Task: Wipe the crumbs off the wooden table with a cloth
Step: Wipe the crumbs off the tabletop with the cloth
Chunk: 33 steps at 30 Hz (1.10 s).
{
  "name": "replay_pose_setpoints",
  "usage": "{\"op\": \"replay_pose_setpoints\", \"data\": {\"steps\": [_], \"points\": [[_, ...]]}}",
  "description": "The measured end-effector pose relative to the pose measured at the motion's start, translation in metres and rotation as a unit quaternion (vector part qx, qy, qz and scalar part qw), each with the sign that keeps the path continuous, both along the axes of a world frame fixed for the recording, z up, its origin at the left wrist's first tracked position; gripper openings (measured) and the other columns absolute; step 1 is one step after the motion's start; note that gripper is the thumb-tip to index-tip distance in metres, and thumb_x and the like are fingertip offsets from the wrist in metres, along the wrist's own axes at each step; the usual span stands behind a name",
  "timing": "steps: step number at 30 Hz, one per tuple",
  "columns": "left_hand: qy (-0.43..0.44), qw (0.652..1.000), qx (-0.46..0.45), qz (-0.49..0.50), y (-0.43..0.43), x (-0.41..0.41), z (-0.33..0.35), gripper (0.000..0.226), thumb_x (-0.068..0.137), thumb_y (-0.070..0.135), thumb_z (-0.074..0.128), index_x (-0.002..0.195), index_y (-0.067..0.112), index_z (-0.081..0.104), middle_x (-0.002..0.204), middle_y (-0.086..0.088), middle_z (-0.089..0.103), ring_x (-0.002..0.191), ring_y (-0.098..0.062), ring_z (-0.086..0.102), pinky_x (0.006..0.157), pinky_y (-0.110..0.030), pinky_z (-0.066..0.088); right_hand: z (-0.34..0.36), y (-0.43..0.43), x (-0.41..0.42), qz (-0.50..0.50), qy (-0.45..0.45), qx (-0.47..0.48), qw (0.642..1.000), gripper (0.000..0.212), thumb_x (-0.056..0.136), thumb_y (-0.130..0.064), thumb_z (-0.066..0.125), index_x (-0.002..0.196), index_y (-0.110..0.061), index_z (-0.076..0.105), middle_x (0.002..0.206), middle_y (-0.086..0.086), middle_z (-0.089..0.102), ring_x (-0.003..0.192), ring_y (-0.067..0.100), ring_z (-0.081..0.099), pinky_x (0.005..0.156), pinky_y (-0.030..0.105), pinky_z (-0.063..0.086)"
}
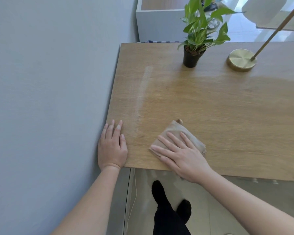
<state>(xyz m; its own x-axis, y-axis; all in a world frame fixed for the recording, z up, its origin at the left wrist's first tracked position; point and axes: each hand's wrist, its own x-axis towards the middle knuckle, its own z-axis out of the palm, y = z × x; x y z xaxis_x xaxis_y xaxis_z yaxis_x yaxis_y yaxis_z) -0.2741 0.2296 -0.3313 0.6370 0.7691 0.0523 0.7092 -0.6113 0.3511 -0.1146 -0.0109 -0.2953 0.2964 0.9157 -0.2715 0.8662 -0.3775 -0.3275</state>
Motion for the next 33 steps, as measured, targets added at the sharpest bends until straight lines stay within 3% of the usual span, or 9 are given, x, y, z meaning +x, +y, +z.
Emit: {"op": "replay_pose_setpoints", "data": {"steps": [3,6,10,13,16,20,26,29,33], "points": [[0.004,1.0,0.002,0.002,0.0,0.001,0.0,0.056,0.105,0.036,0.035,0.16,0.034,0.046,0.17,0.002,0.041,0.158,-0.024,0.031,0.128,-0.044,0.03,0.006,-0.055,0.037,-0.009,-0.002,-0.019,1.0,0.048,0.111,-0.066,0.01,0.158,-0.07,0.0,0.173,-0.028,-0.003,0.162,0.005,-0.014,0.133,0.048,-0.008],[0.005,1.0,0.0,0.0,-0.001,0.001,0.0,0.056,0.106,0.035,0.035,0.161,0.034,0.046,0.17,0.003,0.04,0.159,-0.024,0.03,0.129,-0.043,0.029,0.009,-0.062,0.093,-0.091,-0.019,-0.03,0.995,0.049,0.108,-0.069,0.006,0.157,-0.07,0.001,0.174,-0.026,-0.003,0.162,0.003,-0.014,0.133,0.048,-0.007],[0.007,1.0,0.004,0.002,0.0,0.002,-0.001,0.056,0.106,0.034,0.036,0.161,0.034,0.046,0.17,0.003,0.04,0.159,-0.023,0.03,0.128,-0.043,0.03,0.002,0.002,0.146,-0.276,-0.045,-0.018,0.96,0.052,0.108,-0.066,0.007,0.16,-0.067,0.003,0.178,-0.019,0.001,0.164,0.009,-0.008,0.132,0.048,-0.01],[0.006,1.0,0.004,0.002,0.001,0.001,-0.001,0.056,0.106,0.034,0.037,0.161,0.034,0.046,0.17,0.003,0.041,0.159,-0.023,0.031,0.128,-0.044,0.031,-0.004,0.065,0.153,-0.352,-0.033,-0.027,0.935,0.057,0.108,-0.062,0.007,0.164,-0.058,0.001,0.178,-0.014,-0.005,0.164,0.018,-0.012,0.13,0.053,-0.014],[0.003,1.0,0.004,0.003,0.001,0.001,-0.002,0.056,0.106,0.035,0.036,0.161,0.034,0.046,0.17,0.003,0.041,0.159,-0.022,0.03,0.129,-0.044,0.03,-0.007,0.11,0.134,-0.32,-0.029,-0.02,0.947,0.057,0.108,-0.061,0.005,0.165,-0.056,-0.002,0.178,-0.011,-0.009,0.164,0.022,-0.015,0.129,0.056,-0.015],[0.009,1.0,0.002,0.0,0.0,-0.001,-0.002,0.056,0.106,0.035,0.036,0.161,0.033,0.046,0.17,0.003,0.04,0.159,-0.022,0.029,0.129,-0.044,0.029,-0.008,0.119,0.07,-0.197,-0.019,-0.004,0.98,0.055,0.111,-0.059,0.006,0.165,-0.055,0.001,0.178,-0.012,-0.007,0.165,0.022,-0.011,0.13,0.054,-0.014],[0.011,1.0,0.004,-0.002,0.001,0.0,-0.002,0.056,0.106,0.035,0.036,0.161,0.033,0.046,0.17,0.002,0.04,0.159,-0.024,0.031,0.129,-0.044,0.029,0.0,0.01,0.009,0.024,0.005,-0.001,1.0,0.05,0.113,-0.062,0.01,0.161,-0.064,0.0,0.175,-0.021,-0.003,0.164,0.012,-0.013,0.132,0.05,-0.01],[0.013,1.0,0.001,-0.001,0.001,0.0,-0.001,0.056,0.106,0.035,0.035,0.161,0.033,0.045,0.17,0.003,0.039,0.159,-0.024,0.03,0.129,-0.045,0.03,0.005,-0.044,0.056,0.015,-0.012,-0.018,1.0,0.049,0.111,-0.066,0.01,0.159,-0.068,-0.002,0.174,-0.025,-0.001,0.162,0.006,-0.015,0.133,0.049,-0.007],[0.013,1.0,-0.005,0.001,-0.001,0.0,0.001,0.057,0.105,0.037,0.033,0.161,0.035,0.044,0.17,0.004,0.039,0.159,-0.022,0.029,0.128,-0.046,0.031,0.006,-0.029,0.115,-0.121,-0.033,-0.027,0.992,0.05,0.109,-0.067,0.008,0.159,-0.069,0.001,0.176,-0.024,0.001,0.163,0.005,-0.013,0.133,0.048,-0.006]]}}
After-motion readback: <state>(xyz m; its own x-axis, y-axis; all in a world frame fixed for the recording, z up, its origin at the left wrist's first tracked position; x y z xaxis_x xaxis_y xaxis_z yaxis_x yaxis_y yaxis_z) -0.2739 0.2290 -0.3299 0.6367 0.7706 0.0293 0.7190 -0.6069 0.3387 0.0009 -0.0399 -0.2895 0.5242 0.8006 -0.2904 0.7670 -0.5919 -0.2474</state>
